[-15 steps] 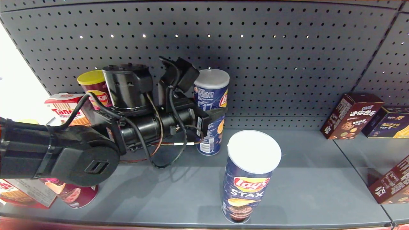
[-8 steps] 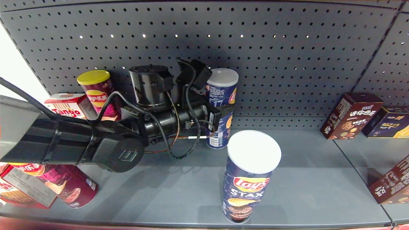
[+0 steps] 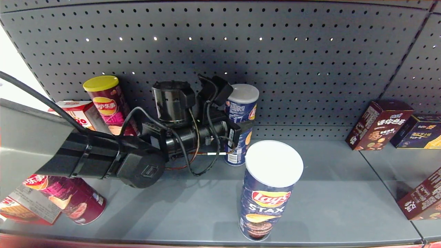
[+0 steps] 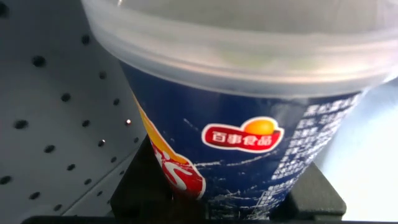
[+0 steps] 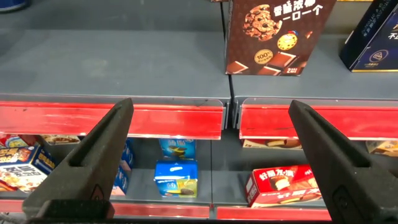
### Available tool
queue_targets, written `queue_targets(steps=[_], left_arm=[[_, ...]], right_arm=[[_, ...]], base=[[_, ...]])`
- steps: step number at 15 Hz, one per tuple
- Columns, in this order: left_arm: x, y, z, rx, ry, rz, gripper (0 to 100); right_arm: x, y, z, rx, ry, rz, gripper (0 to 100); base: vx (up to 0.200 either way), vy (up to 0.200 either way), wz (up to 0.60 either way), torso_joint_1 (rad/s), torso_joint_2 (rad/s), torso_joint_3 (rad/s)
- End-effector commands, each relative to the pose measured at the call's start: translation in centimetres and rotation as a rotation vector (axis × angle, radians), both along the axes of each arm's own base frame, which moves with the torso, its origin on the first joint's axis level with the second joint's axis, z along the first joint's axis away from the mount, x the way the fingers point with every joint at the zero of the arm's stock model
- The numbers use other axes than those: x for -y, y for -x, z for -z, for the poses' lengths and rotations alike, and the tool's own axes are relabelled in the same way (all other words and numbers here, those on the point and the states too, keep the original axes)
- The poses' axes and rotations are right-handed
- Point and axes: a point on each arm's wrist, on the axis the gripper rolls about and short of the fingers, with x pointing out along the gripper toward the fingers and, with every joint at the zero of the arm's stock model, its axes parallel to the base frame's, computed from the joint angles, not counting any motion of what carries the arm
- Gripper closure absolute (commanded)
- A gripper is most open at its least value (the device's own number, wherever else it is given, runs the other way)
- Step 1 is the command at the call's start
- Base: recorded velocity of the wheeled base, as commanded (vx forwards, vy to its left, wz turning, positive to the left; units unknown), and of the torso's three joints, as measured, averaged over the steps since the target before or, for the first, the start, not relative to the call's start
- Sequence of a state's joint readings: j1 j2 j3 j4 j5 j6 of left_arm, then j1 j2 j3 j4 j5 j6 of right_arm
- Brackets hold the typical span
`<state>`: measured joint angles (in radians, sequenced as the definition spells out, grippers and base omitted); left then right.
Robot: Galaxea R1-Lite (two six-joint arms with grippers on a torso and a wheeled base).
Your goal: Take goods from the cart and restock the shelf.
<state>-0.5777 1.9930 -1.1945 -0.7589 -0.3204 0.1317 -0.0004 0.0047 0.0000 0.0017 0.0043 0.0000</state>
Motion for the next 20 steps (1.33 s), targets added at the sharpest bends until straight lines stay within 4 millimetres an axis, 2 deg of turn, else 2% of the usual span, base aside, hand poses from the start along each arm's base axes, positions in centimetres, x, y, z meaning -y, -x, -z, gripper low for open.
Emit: queue_targets(steps=[1,3,4,8,11,13,15,17,20], left_arm=[[0.1,0.0,0.8,-0.010,-0.005,0.001,100],[0.1,0.0,1.4,-0.014,-0.008,0.001,100],[0.0,0.1,1.6,-0.018,-0.010,0.001,0],[-0.2,0.5,1.8,-0.012,-0.006,0.001,0],[-1.4,2.3,1.7,0.008,0.006,0.001,0],[-3.0,4.5,2.0,-0.018,-0.010,-0.005,0],[-4.1,5.5,2.0,-0.027,-0.018,-0.024,0],[-4.9,5.6,2.3,-0.038,-0.029,-0.080,0],[-4.9,5.5,2.1,-0.031,-0.026,-0.143,0]], right_arm=[[0.0,0.0,0.0,0.000,0.000,-0.001,0],[0.0,0.0,0.0,0.000,0.000,0.001,0],[0.0,0.0,0.0,-0.001,0.000,-0.001,0],[0.0,0.0,0.0,-0.001,0.000,-0.001,0],[0.0,0.0,0.0,-0.001,0.000,-0.001,0],[0.0,0.0,0.0,-0.001,0.000,-0.001,0],[0.0,0.0,0.0,-0.001,0.000,-0.001,0],[0.0,0.0,0.0,-0.001,0.000,-0.001,0],[0.0,0.0,0.0,-0.001,0.000,-0.001,0]], base=[[0.000,0.000,0.00,0.000,0.00,0.000],[0.000,0.000,0.00,0.000,0.00,0.000],[0.000,0.000,0.00,0.000,0.00,0.000],[0.000,0.000,0.00,0.000,0.00,0.000],[0.000,0.000,0.00,0.000,0.00,0.000],[0.000,0.000,0.00,0.000,0.00,0.000],[0.000,0.000,0.00,0.000,0.00,0.000],[0.000,0.000,0.00,0.000,0.00,0.000],[0.000,0.000,0.00,0.000,0.00,0.000]])
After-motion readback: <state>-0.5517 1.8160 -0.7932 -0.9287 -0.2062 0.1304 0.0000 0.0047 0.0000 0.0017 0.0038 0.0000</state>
